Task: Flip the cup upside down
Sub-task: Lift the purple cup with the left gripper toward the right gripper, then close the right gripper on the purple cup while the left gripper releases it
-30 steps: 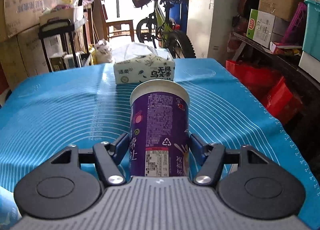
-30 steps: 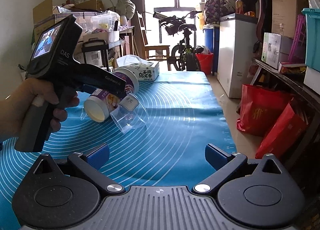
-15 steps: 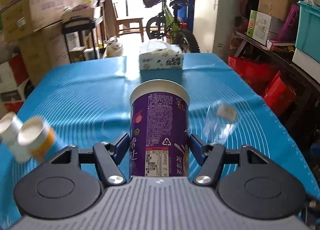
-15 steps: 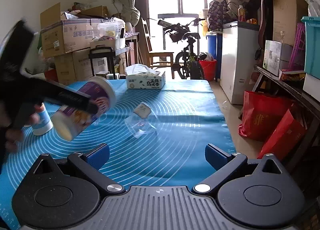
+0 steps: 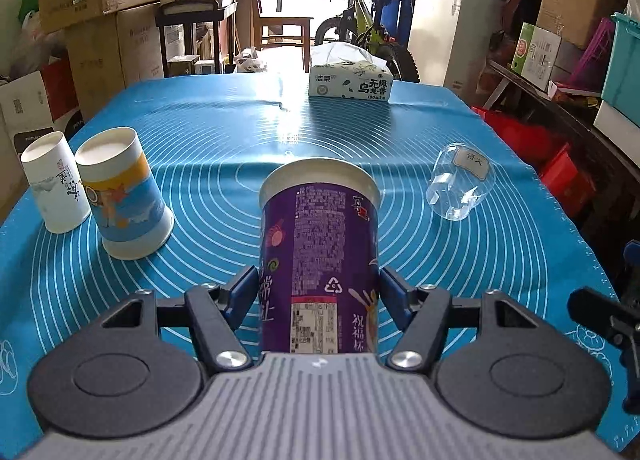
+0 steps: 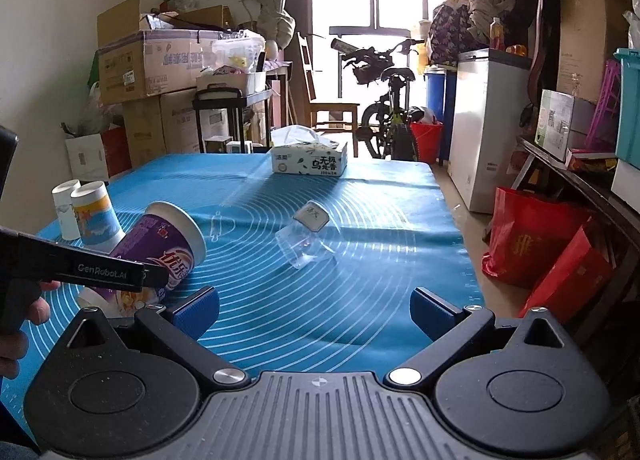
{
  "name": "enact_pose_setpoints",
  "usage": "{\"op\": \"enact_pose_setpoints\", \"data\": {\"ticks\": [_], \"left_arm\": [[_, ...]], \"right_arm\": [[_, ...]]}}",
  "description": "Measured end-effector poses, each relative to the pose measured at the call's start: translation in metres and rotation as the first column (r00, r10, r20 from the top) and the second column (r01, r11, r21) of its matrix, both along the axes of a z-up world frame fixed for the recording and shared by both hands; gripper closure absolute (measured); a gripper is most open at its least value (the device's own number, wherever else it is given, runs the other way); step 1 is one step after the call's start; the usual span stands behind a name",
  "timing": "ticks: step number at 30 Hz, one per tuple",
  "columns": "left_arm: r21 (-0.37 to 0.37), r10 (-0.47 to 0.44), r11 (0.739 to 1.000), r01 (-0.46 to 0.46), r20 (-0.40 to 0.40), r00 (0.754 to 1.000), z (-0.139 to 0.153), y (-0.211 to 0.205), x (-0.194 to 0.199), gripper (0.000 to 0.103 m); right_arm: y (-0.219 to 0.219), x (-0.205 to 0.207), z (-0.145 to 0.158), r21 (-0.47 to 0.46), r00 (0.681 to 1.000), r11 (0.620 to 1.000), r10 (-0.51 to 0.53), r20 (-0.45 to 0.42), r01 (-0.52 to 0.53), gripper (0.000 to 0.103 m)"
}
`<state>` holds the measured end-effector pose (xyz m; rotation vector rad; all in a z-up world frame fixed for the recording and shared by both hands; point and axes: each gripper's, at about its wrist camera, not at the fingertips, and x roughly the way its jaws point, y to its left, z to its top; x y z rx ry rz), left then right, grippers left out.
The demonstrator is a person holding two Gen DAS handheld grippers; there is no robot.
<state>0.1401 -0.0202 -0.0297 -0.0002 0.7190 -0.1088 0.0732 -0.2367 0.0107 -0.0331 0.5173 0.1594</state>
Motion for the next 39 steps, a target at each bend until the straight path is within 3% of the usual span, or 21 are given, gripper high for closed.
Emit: {"op": "enact_pose_setpoints", "data": {"ticks": [3, 6, 14, 18, 25, 32, 34, 36, 39], "left_arm": [[0.005, -0.011, 1.0, 0.011, 0.007, 1.0, -0.001, 0.002, -0.002, 0.034], [0.02, -0.008, 1.0, 0.008, 0.026, 1.0, -0.001, 0.003, -0.004, 0.024], [0.031, -0.025, 0.999, 0.024, 0.025, 0.999, -0.002, 0.001, -0.005, 0.023], [0.046, -0.021, 0.999, 0.019, 0.038, 0.999, -0.001, 0.0, -0.006, 0.015], [0.037, 0.002, 0.999, -0.003, 0.04, 0.999, 0.005, 0.005, -0.007, 0.012], [0.047, 0.015, 0.999, -0.019, 0.092, 0.996, 0.022, 0.018, -0.027, 0.009], [0.026, 0.023, 0.999, -0.026, 0.094, 0.995, 0.027, 0.028, -0.035, 0.009], [0.027, 0.034, 0.999, -0.037, 0.101, 0.994, 0.031, 0.037, -0.042, 0.009], [0.046, 0.067, 0.996, -0.073, 0.12, 0.991, 0.035, 0.05, -0.05, 0.009]], "right_arm": [[0.002, 0.001, 0.0, -0.001, 1.0, 1.0, 0.004, -0.002, -0.004, 0.0], [0.003, 0.001, -0.001, -0.001, 1.0, 1.0, 0.003, -0.006, -0.003, 0.0], [0.003, 0.0, 0.0, -0.006, 1.0, 1.0, 0.01, -0.008, -0.01, 0.0], [0.002, 0.0, -0.001, -0.002, 1.0, 1.0, 0.006, -0.008, -0.006, 0.0], [0.003, 0.001, 0.002, -0.012, 1.0, 1.0, 0.021, -0.007, -0.021, 0.0], [0.022, 0.006, 0.024, -0.168, 0.994, 0.981, 0.103, 0.044, -0.094, 0.0], [0.036, 0.008, 0.031, -0.264, 0.985, 0.953, 0.167, 0.054, -0.147, 0.0], [0.054, 0.009, 0.035, -0.39, 0.969, 0.9, 0.239, 0.069, -0.194, 0.0], [0.086, 0.014, 0.037, -0.621, 0.935, 0.745, 0.35, 0.053, -0.244, 0.0]]}}
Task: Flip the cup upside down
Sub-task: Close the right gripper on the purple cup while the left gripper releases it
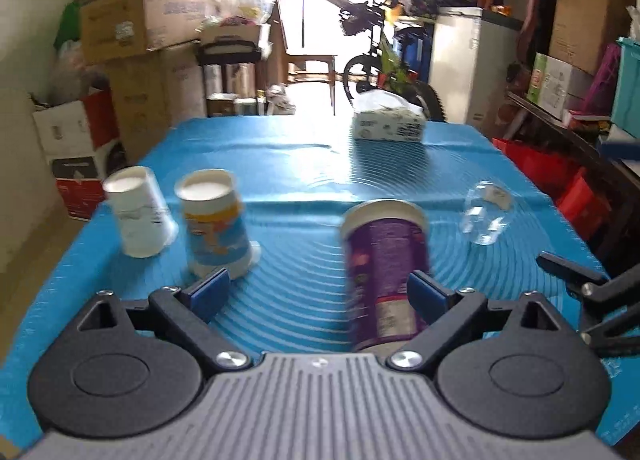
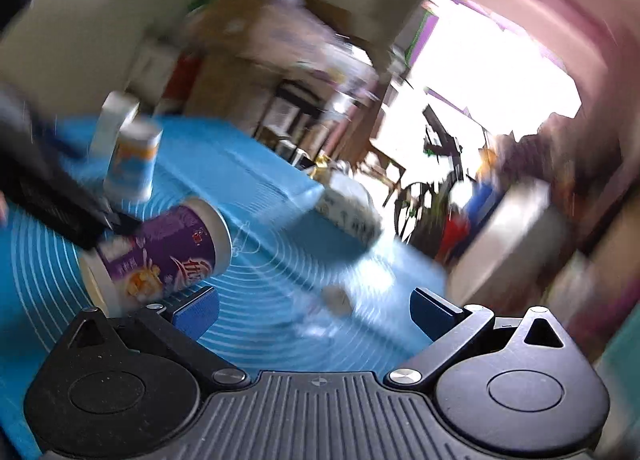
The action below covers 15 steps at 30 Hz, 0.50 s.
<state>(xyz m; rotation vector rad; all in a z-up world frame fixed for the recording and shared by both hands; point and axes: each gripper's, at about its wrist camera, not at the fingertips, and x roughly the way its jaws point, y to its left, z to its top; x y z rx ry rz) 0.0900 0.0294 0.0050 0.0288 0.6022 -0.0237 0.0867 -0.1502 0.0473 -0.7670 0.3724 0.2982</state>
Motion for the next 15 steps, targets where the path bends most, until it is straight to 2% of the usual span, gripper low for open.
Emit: {"op": "enact_pose_setpoints", "data": {"ticks": [2, 6, 8, 10, 15], "left_arm": [[0.008, 0.019, 1.0, -0.019, 0.008, 1.0, -0.001, 0.009, -0.005, 0.009], [0.018, 0.05, 0.999, -0.05, 0.002, 0.999, -0.006, 0.029, -0.013, 0.009], [0.006, 0.081, 0.997, -0.081, 0.007, 0.997, -0.01, 0.04, -0.021, 0.009], [0.018, 0.087, 0.996, -0.087, 0.002, 0.996, -0.014, 0.049, -0.027, 0.009], [0.009, 0.133, 0.991, -0.133, -0.014, 0.991, -0.02, 0.074, -0.035, 0.009]], "right_arm": [[0.021, 0.001, -0.001, -0.153, 0.997, 0.986, 0.069, 0.03, -0.064, 0.0], [0.057, 0.003, -0.001, -0.335, 0.984, 0.928, 0.179, 0.015, -0.164, 0.0], [0.073, 0.001, -0.008, -0.453, 0.971, 0.865, 0.239, -0.005, -0.215, 0.0], [0.089, -0.004, -0.017, -0.568, 0.952, 0.782, 0.305, -0.012, -0.258, 0.0], [0.119, -0.014, -0.04, -0.768, 0.893, 0.533, 0.437, -0.11, -0.355, 0.0]]}}
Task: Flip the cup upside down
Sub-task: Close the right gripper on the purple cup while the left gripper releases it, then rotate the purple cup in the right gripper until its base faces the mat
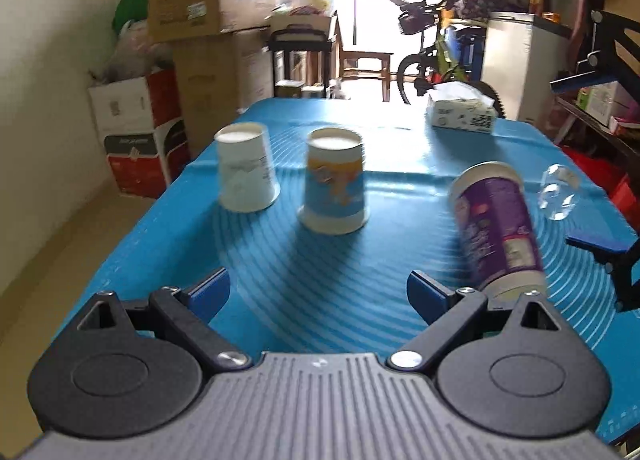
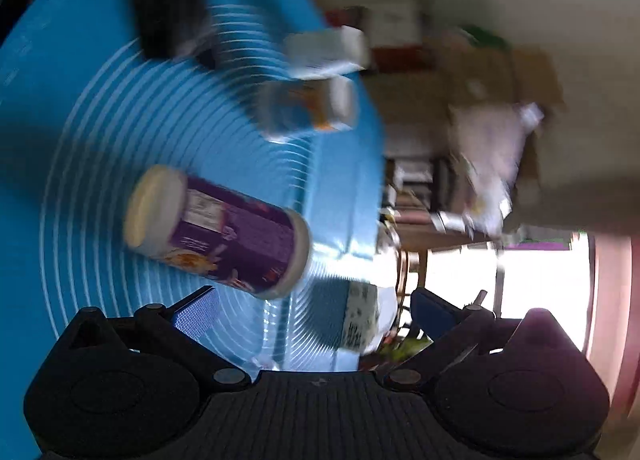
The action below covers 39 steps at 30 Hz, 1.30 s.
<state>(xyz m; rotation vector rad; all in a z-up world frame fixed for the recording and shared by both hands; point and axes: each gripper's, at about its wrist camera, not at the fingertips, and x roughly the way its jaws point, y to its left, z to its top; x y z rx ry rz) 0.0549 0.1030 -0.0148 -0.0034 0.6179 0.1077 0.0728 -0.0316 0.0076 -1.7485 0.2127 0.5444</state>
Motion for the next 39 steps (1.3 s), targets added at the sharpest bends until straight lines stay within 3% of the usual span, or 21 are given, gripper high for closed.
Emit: {"op": "enact_pose_setpoints", "data": {"ticks": [3, 6, 9, 13, 20, 34, 37, 39], "left_arm": [[-0.024, 0.0, 1.0, -0.001, -0.032, 0.999, -0.005, 0.011, -0.004, 0.009], [-0.037, 0.001, 0.999, -0.003, -0.055, 0.999, -0.01, 0.022, -0.007, 0.009], [-0.041, 0.019, 0.999, -0.021, -0.052, 0.998, -0.01, 0.033, -0.009, 0.009], [-0.063, 0.046, 0.997, -0.049, -0.047, 0.998, -0.009, 0.046, -0.012, 0.009], [-0.111, 0.042, 0.993, -0.047, -0.053, 0.998, -0.007, 0.056, -0.011, 0.009], [-0.124, 0.04, 0.991, -0.047, -0.054, 0.998, -0.008, 0.06, -0.008, 0.008], [-0.126, 0.038, 0.991, -0.045, -0.056, 0.998, -0.008, 0.059, -0.007, 0.008], [-0.124, 0.037, 0.991, -0.044, -0.055, 0.998, -0.007, 0.059, -0.007, 0.008]], "right_arm": [[0.013, -0.003, -0.015, -0.131, 0.994, 0.986, 0.108, 0.019, -0.105, 0.0], [0.019, -0.008, -0.035, -0.303, 0.974, 0.928, 0.227, -0.006, -0.218, 0.0], [0.019, -0.01, -0.053, -0.476, 0.938, 0.821, 0.346, -0.025, -0.316, 0.0], [0.016, -0.009, -0.067, -0.624, 0.883, 0.668, 0.464, -0.076, -0.404, 0.0], [0.002, -0.001, -0.075, -0.752, 0.818, 0.461, 0.548, -0.177, -0.472, 0.0], [0.002, -0.002, -0.086, -0.777, 0.801, 0.367, 0.532, -0.276, -0.511, 0.005], [0.0, -0.005, -0.088, -0.786, 0.819, 0.361, 0.49, -0.297, -0.501, 0.021], [-0.002, -0.003, -0.088, -0.792, 0.833, 0.367, 0.469, -0.295, -0.487, 0.042]]}}
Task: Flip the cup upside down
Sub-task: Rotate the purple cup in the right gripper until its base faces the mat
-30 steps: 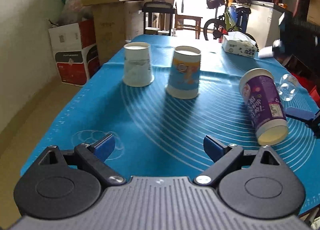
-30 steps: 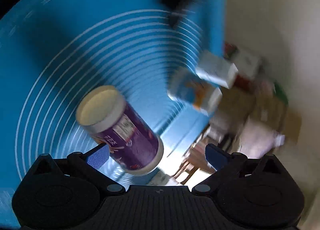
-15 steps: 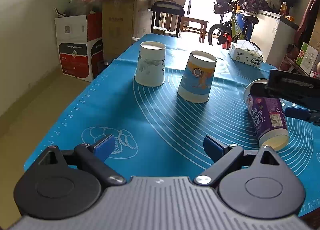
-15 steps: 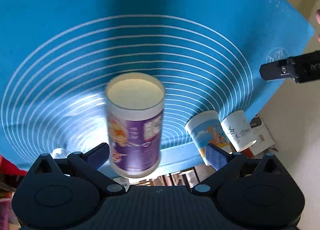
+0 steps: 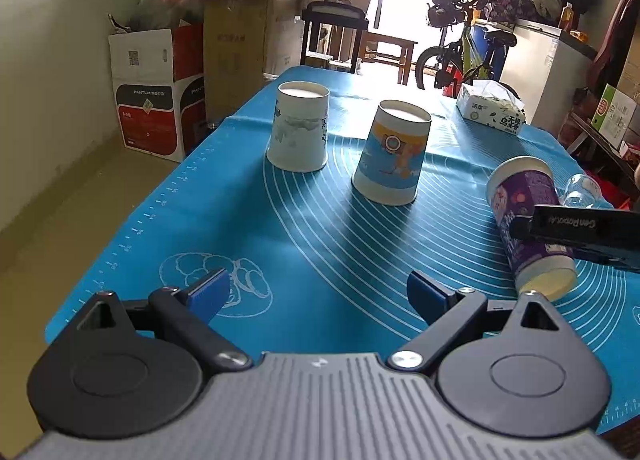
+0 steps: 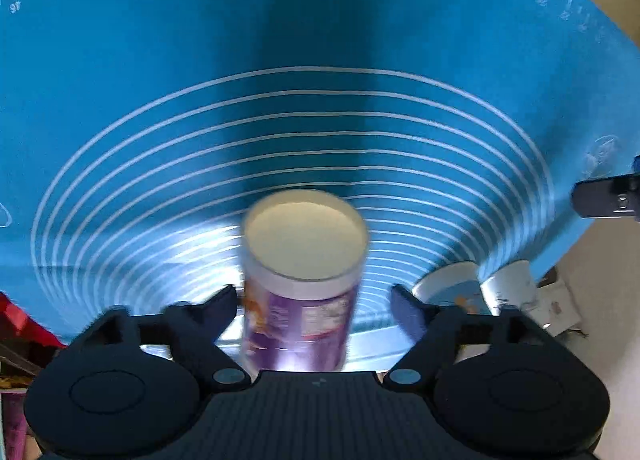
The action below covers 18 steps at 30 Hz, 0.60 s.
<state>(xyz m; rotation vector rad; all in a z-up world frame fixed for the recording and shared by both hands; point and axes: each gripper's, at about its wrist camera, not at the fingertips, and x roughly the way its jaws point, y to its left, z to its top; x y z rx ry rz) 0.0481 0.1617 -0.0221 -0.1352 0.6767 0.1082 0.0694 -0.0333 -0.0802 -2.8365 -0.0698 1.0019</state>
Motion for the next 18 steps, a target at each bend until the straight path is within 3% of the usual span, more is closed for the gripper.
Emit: {"op": "enact_pose_setpoints", "data": {"ticks": [7, 12, 15, 18], "left_arm": [[-0.001, 0.0, 1.0, 0.0, -0.001, 1.0, 0.0, -0.001, 0.001, 0.008], [-0.011, 0.009, 1.0, -0.009, 0.004, 1.0, 0.002, -0.002, 0.002, 0.009], [-0.002, 0.009, 1.0, -0.009, 0.016, 1.0, 0.004, -0.005, 0.004, 0.009], [0.011, 0.009, 1.0, -0.009, 0.03, 1.0, 0.006, -0.009, 0.006, 0.009]], "right_arm": [[0.004, -0.001, 0.005, 0.033, 0.999, 0.999, -0.039, -0.019, 0.04, 0.042], [0.012, -0.002, 0.016, 0.154, 0.995, 0.983, -0.101, -0.016, 0.102, 0.042], [0.021, -0.003, 0.034, 0.305, 0.976, 0.927, -0.207, -0.062, 0.216, 0.042], [0.021, -0.005, 0.051, 0.444, 0.948, 0.839, -0.3, -0.108, 0.316, 0.042]]}}
